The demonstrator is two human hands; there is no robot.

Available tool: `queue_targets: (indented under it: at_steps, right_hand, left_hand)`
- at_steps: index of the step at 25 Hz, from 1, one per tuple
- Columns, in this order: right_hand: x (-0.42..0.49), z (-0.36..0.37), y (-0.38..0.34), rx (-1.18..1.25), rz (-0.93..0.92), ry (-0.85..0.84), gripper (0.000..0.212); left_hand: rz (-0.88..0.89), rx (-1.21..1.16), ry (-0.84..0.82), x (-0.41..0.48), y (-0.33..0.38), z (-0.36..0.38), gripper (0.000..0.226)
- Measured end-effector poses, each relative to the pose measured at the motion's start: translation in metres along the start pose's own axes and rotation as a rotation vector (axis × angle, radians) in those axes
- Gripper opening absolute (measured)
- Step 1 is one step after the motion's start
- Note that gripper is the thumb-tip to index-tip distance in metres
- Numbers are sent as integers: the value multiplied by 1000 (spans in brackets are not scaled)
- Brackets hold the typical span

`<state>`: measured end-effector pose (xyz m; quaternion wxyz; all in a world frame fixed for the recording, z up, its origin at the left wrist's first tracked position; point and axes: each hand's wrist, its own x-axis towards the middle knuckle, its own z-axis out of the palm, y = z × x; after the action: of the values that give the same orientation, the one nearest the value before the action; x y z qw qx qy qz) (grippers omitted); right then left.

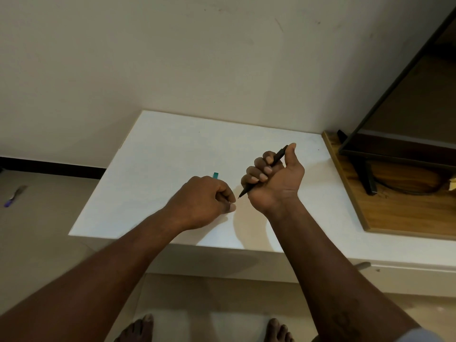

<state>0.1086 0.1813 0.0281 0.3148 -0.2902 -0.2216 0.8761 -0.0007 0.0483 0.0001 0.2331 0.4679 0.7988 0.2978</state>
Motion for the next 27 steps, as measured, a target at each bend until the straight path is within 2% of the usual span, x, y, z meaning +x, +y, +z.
queue_targets:
  at_steps: [13,21,27]
  right_hand:
    - [2,0,-6,-13,44,-47,67]
    - [3,2,-6,-54,14,-39,54]
    - [1,5,-7,-26,-13,-16,58]
  left_hand:
    - [51,-28,45,-1,4,0,7]
    - [55,-46,39,-1,4,2,4]
    - [77,-39,26,-1,2,3,5]
